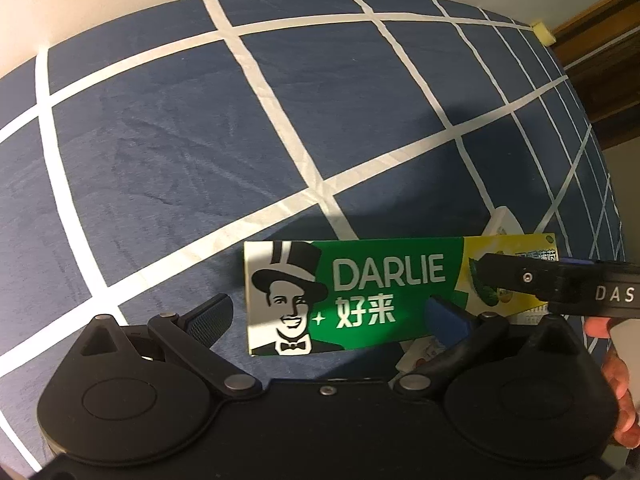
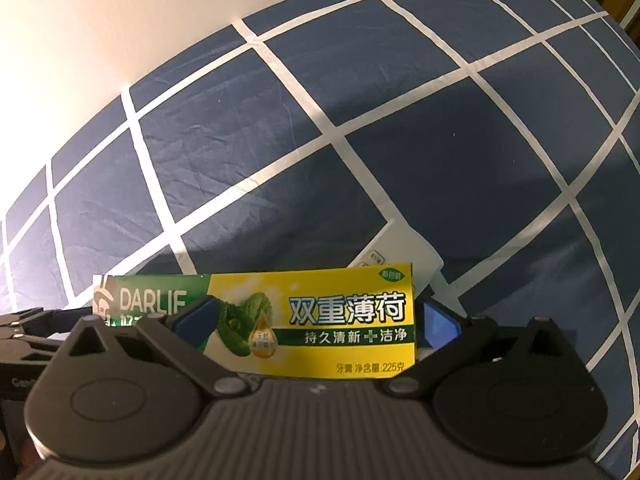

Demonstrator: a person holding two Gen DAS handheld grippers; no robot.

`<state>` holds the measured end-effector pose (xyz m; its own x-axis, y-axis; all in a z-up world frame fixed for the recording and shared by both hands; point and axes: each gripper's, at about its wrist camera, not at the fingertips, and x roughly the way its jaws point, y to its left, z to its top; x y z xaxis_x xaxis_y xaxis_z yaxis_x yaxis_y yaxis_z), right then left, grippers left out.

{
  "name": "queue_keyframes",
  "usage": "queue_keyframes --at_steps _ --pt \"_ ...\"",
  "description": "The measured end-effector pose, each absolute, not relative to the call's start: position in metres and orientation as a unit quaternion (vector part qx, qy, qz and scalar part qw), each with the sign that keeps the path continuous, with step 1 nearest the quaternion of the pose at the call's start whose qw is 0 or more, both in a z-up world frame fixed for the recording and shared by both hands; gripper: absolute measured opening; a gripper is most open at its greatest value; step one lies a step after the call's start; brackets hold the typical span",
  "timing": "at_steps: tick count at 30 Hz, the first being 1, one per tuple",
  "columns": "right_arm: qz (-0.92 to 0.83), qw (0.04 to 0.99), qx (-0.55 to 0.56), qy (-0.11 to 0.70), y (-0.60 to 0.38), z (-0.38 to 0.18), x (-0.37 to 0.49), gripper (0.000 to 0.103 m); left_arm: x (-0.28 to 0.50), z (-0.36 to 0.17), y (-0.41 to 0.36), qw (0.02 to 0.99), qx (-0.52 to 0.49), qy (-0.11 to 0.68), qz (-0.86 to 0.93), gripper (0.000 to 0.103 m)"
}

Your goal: Organize objects

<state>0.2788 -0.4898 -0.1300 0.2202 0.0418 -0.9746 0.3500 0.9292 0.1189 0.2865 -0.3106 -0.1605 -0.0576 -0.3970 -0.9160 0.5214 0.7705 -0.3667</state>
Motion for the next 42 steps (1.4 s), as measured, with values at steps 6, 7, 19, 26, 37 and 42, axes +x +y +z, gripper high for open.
queue_keyframes --at_steps 6,7,19,26,37,42 --pt "-0.103 0.765 0.157 0.615 -0.489 -0.132 0.277 0.102 0.283 -0.159 -0.317 0.684 0.053 0.643 -0.341 0.102" --pt "-0.104 0.766 0.159 0.615 -0.49 -0.132 0.277 0.102 0.283 -0.159 -0.317 0.685 0.053 0.642 -0.341 0.102" --pt "-0.094 0.778 0.162 0.599 -0.49 -0.115 0.269 0.101 0.272 -0.135 -0.315 0.701 0.058 0.628 -0.334 0.101" --pt "-0.075 0.796 0.164 0.577 -0.485 -0.084 0.254 0.101 0.253 -0.098 -0.307 0.725 0.064 0.604 -0.324 0.101" --pt "-0.037 0.824 0.163 0.541 -0.468 -0.029 0.213 0.101 0.209 -0.034 -0.278 0.766 0.065 0.566 -0.298 0.101" --pt "-0.015 0.833 0.161 0.529 -0.455 -0.01 0.19 0.1 0.184 -0.012 -0.258 0.782 0.062 0.554 -0.281 0.101"
